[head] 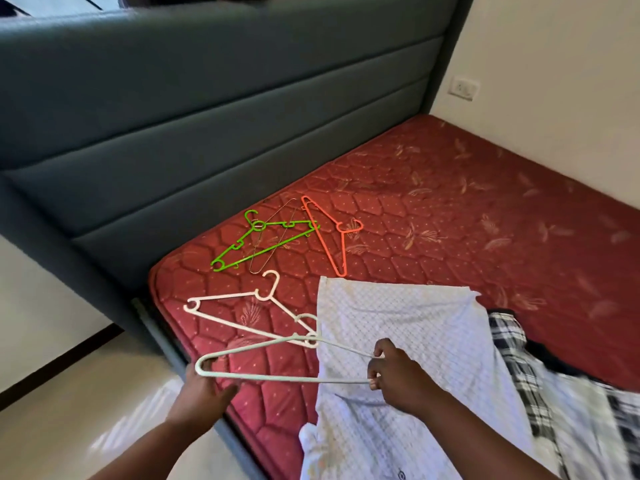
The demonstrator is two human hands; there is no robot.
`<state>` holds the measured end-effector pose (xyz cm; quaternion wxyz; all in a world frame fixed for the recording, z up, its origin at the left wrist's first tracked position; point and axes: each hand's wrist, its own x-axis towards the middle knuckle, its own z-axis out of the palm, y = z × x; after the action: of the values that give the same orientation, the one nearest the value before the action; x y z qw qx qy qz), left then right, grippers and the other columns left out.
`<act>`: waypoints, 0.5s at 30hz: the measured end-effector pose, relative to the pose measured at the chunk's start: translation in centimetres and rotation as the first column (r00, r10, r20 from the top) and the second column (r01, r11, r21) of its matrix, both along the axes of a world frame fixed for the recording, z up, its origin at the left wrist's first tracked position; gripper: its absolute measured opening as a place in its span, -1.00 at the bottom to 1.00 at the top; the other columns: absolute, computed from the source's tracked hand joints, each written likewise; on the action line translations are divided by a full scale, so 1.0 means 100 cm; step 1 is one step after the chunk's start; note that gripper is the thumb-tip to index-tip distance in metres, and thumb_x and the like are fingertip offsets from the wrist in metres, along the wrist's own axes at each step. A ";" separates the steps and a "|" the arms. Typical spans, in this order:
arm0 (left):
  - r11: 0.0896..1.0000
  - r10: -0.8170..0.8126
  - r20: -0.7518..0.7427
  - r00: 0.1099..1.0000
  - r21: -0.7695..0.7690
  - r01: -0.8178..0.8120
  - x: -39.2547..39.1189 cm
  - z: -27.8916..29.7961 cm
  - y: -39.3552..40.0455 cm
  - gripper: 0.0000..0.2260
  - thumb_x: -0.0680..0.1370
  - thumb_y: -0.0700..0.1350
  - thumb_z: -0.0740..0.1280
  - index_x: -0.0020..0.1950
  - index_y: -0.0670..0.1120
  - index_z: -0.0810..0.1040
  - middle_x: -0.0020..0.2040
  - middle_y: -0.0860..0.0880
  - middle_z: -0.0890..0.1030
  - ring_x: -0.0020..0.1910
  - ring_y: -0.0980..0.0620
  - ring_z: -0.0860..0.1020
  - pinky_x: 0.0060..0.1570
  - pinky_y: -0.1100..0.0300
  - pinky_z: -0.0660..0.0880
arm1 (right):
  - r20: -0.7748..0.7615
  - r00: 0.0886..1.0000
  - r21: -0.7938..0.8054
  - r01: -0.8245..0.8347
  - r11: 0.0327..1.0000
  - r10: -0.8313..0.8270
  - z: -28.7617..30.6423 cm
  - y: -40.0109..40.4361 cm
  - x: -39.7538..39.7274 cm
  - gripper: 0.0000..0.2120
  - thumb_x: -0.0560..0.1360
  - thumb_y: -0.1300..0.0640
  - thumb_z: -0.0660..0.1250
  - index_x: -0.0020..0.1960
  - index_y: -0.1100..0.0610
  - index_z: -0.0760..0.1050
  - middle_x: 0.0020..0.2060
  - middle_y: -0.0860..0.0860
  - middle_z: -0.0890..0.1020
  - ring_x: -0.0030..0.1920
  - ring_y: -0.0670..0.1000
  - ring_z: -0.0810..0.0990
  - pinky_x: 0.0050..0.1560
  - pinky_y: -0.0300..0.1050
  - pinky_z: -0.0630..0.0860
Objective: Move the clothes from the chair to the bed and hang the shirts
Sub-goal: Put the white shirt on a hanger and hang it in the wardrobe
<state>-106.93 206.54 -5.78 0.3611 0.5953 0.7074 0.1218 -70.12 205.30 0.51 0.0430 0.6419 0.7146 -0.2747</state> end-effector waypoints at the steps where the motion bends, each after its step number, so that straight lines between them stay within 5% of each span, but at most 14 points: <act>1: 1.000 0.012 -0.045 0.999 -0.002 -0.012 -0.003 -0.002 -0.009 -0.46 0.39 -0.07 0.51 0.30 -0.20 0.45 0.22 -0.25 0.45 0.18 -0.26 0.52 0.19 -0.05 0.43 | 0.005 1.000 0.016 -0.006 1.000 0.006 0.002 -0.006 0.004 -0.75 0.47 0.35 0.29 -0.11 -0.01 0.45 0.11 -0.15 0.28 -0.09 -0.16 0.57 -0.18 -0.21 0.37; 7: 0.997 -0.021 -0.259 0.966 -0.082 0.000 -0.039 0.007 -0.053 -0.35 0.47 -0.08 0.43 0.49 -0.19 0.26 0.47 -0.24 0.23 0.38 -0.26 0.39 0.31 -0.04 0.37 | 0.095 0.986 0.122 -0.150 0.981 0.139 -0.007 -0.052 0.009 -0.85 0.48 0.33 0.36 0.00 0.15 0.58 0.10 -0.03 0.41 -0.22 -0.20 0.38 -0.33 -0.34 0.24; 11: 0.985 -0.136 -0.231 0.963 -0.136 0.107 -0.040 0.026 -0.100 -0.52 0.55 -0.13 0.29 0.47 -0.14 0.34 0.44 -0.19 0.35 0.39 -0.20 0.37 0.36 0.05 0.32 | 0.151 0.971 0.176 -0.212 0.961 0.186 -0.023 -0.095 -0.012 -0.89 0.47 0.34 0.37 -0.05 0.19 0.60 0.03 0.05 0.44 -0.06 0.03 0.55 -0.20 -0.08 0.51; 15: 0.972 -0.168 -0.265 0.950 -0.206 0.114 -0.035 0.046 -0.184 -0.29 0.49 0.33 0.28 0.52 -0.02 0.28 0.50 -0.06 0.30 0.45 -0.13 0.30 0.40 0.02 0.29 | 0.124 0.955 0.170 -0.289 0.942 0.271 -0.034 -0.142 -0.049 -0.86 0.44 0.39 0.36 -0.07 0.20 0.59 0.05 0.08 0.44 -0.03 0.05 0.52 -0.13 0.00 0.56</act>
<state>-110.42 188.11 -1.20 0.3197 0.6190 0.7150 -0.0573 -75.04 191.10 -2.86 0.0570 0.5477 0.8181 -0.1655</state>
